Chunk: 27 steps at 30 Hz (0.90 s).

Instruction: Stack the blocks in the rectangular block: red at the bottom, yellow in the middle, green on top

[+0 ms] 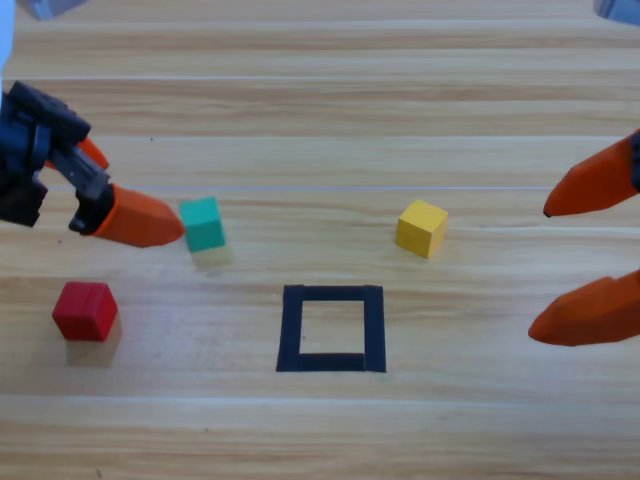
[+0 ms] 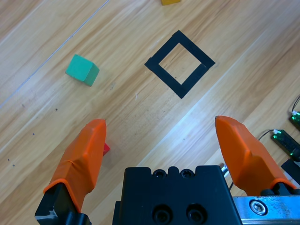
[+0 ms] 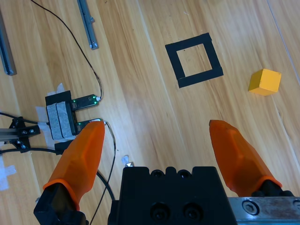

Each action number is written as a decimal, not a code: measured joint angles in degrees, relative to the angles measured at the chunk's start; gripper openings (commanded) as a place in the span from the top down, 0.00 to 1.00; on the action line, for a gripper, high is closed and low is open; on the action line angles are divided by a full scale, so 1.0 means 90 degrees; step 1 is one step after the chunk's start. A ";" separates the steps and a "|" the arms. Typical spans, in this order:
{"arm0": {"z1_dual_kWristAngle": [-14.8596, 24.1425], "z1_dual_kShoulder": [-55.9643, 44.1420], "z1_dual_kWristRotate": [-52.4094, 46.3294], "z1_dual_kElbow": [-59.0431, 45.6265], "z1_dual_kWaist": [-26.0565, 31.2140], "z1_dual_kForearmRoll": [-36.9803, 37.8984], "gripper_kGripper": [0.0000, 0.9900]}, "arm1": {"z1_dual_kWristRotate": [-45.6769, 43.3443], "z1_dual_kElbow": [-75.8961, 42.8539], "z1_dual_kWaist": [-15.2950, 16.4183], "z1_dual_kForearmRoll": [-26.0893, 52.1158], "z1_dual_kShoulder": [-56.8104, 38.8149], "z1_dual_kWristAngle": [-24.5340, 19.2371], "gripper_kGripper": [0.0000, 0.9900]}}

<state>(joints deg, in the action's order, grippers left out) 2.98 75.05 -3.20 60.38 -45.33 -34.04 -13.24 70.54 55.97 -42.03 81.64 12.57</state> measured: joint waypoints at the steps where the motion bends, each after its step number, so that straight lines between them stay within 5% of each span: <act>1: 0.0000 0.0000 -0.0001 -0.0018 0.0000 0.0000 0.00 | 0.0000 -0.0013 0.0000 0.0000 0.0000 0.0000 0.01; 15: 0.0174 0.0000 -0.0327 -0.0170 0.0000 0.0003 0.00 | 0.0443 -0.0080 0.0000 0.0006 0.0005 -0.0446 0.01; 19: 0.0331 -0.0001 -0.1175 -0.0170 0.0242 -0.0009 0.00 | 0.1533 -0.0092 -0.0001 0.0292 0.0089 -0.1699 0.01; 27: 0.0332 0.0205 -0.2007 -0.0102 0.1726 -0.0737 0.00 | 0.3036 -0.0049 0.0007 0.0713 0.1098 -0.3127 0.00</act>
<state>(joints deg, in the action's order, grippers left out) 5.97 76.90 -21.27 59.47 -29.79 -40.67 14.08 70.10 56.03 -35.61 91.52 -15.57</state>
